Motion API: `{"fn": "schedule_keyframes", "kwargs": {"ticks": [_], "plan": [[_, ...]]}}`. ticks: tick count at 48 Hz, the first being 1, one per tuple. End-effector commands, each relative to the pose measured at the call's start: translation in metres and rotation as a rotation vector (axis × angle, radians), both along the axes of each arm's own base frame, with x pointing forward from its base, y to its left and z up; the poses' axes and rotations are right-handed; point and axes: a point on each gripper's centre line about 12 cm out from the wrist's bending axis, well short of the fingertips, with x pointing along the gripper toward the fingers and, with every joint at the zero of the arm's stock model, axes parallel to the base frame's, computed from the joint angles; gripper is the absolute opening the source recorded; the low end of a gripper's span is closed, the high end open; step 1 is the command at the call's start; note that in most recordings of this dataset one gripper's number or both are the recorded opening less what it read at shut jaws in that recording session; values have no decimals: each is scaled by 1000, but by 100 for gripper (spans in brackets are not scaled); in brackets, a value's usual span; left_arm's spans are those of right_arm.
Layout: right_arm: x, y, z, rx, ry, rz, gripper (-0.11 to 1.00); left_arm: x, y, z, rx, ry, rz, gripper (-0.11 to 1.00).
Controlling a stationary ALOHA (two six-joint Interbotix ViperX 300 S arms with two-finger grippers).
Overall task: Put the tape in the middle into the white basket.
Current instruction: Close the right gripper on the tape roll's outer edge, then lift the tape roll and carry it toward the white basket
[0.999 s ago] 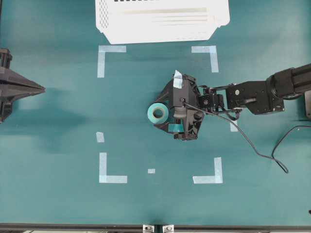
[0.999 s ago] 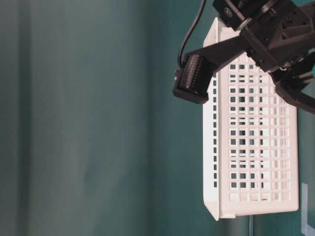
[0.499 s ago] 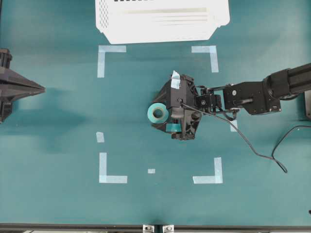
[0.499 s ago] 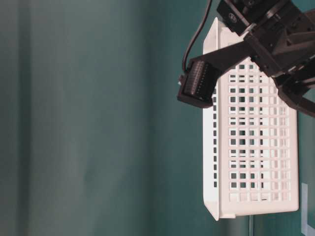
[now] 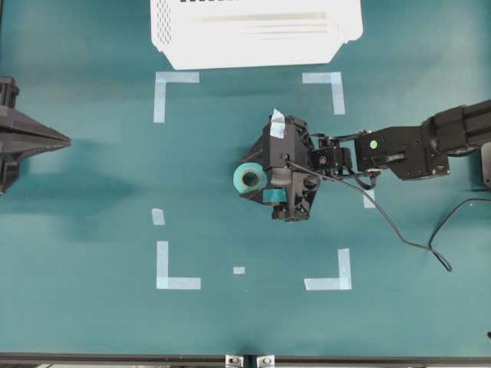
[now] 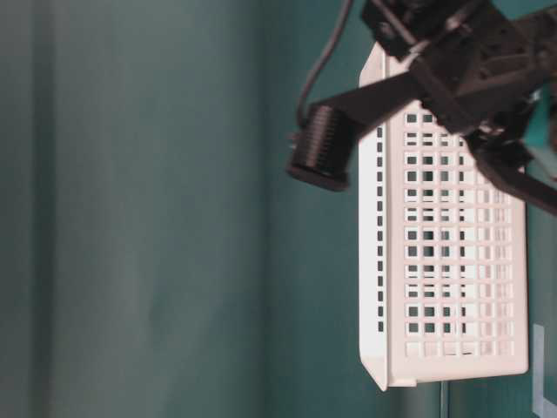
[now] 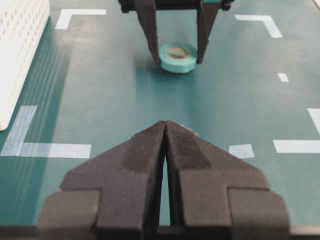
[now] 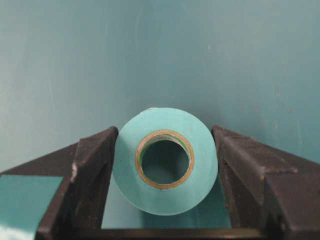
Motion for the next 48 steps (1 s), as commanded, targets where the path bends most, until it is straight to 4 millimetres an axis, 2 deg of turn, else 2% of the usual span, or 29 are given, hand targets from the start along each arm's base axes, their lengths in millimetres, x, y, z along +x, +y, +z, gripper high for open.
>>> {"fn": "schedule_keyframes", "kwargs": {"ticks": [1, 25, 42, 48], "plan": [[4, 2, 27, 2, -63, 5, 66, 1, 0, 5, 3, -12, 3, -11], [-5, -7, 79, 2, -103, -13, 66, 1, 0, 5, 3, -14, 3, -11], [-18, -14, 124, 1, -137, -28, 66, 1, 0, 5, 3, -14, 3, -11], [-20, -17, 132, 3, -144, -37, 66, 1, 0, 5, 3, -12, 3, -11]]}}
